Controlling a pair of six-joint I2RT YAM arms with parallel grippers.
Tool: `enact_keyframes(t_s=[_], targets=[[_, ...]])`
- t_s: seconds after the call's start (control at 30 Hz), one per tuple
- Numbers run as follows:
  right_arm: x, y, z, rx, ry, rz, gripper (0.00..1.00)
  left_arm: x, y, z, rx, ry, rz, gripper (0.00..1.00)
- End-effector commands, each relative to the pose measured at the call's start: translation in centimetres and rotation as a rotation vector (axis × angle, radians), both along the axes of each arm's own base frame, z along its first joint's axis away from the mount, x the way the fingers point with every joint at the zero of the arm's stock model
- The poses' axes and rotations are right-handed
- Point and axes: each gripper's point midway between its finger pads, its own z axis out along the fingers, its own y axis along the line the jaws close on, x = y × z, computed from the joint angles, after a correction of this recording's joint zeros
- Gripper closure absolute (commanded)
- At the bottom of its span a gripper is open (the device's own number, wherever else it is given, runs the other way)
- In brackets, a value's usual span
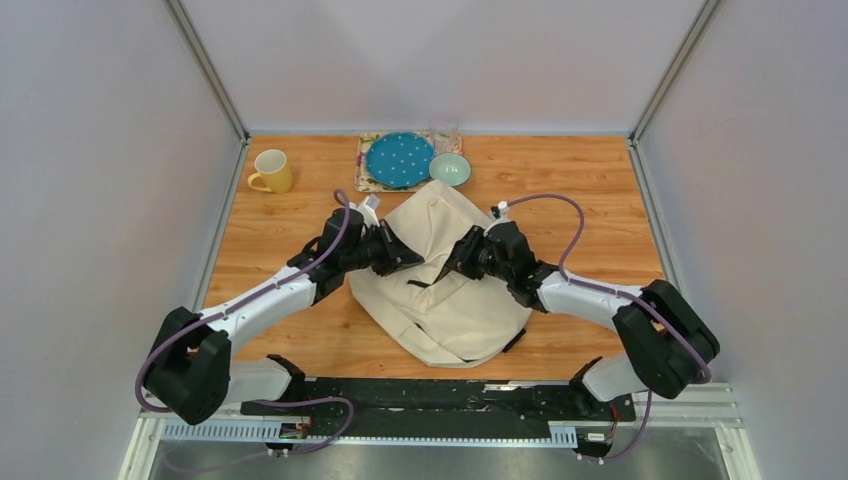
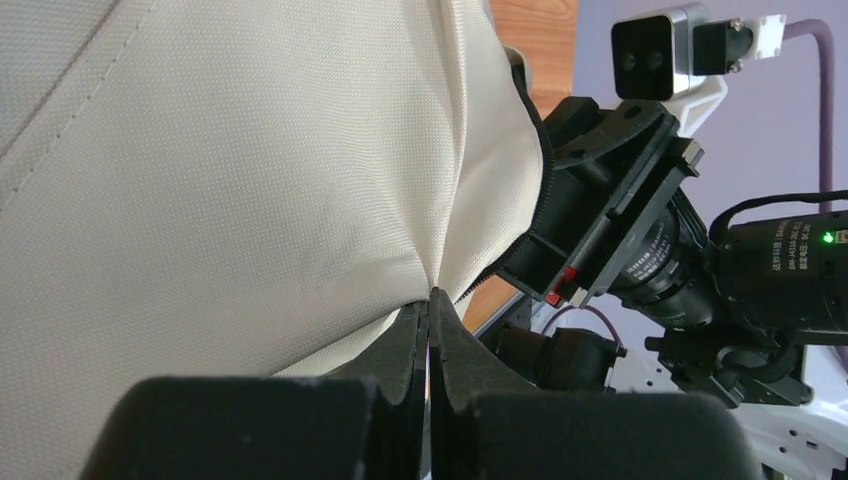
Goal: Pack the student bag
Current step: Place the personal item in the student bag.
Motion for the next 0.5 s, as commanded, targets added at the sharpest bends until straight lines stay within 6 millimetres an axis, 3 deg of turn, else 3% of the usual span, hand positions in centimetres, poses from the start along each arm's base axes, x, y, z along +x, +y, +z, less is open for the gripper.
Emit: enact_keyframes(t_s=[0.0,0.03,0.07,0.13,0.17,0.23,0.27,0.33,0.37,0.47], targets=[[-1.1,-2.2,1.3,-0.096,-0.097,0.001,0.69,-0.8,-0.1,0.9,-0.028,-0.030,-0.036,1.00],[-1.6,-3.2,0.7,-0.127,-0.086,-0.015,0.67,-0.8,0.1,0.9,-0.026,-0.030,-0.034,0.99],[-2.1,-3.9,2.1,-0.120,-0.123,-0.024,0.66,-0.7,0.1,0.7,-0.023,-0.027,-0.031,0.98],[-3.4,-6.0,0.7,-0.190,-0.104,-0.042,0.63,-0.7,0.2,0.5,-0.015,-0.030,-0.032,0.89],[-4.0,-6.6,2.1,-0.179,-0.135,-0.050,0.63,-0.7,0.2,0.5,-0.012,-0.029,-0.032,0.87],[-4.6,-8.9,1.2,-0.267,-0.124,-0.098,0.61,-0.8,0.2,0.2,-0.004,-0.029,-0.048,0.77],[-4.9,-9.7,2.6,-0.259,-0.156,-0.123,0.61,-0.8,0.2,-0.2,0.017,-0.023,-0.049,0.73],[-5.0,-11.5,2.6,-0.316,-0.161,-0.176,0.60,-1.2,0.4,-1.0,0.096,-0.020,-0.078,0.63],[-5.0,-12.1,3.5,-0.308,-0.192,-0.199,0.59,-2.0,0.8,-2.6,0.186,0.019,-0.081,0.61],[-4.5,-12.8,5.2,-0.330,-0.242,-0.226,0.57,-2.0,0.9,-1.5,0.262,-0.042,-0.094,0.55]])
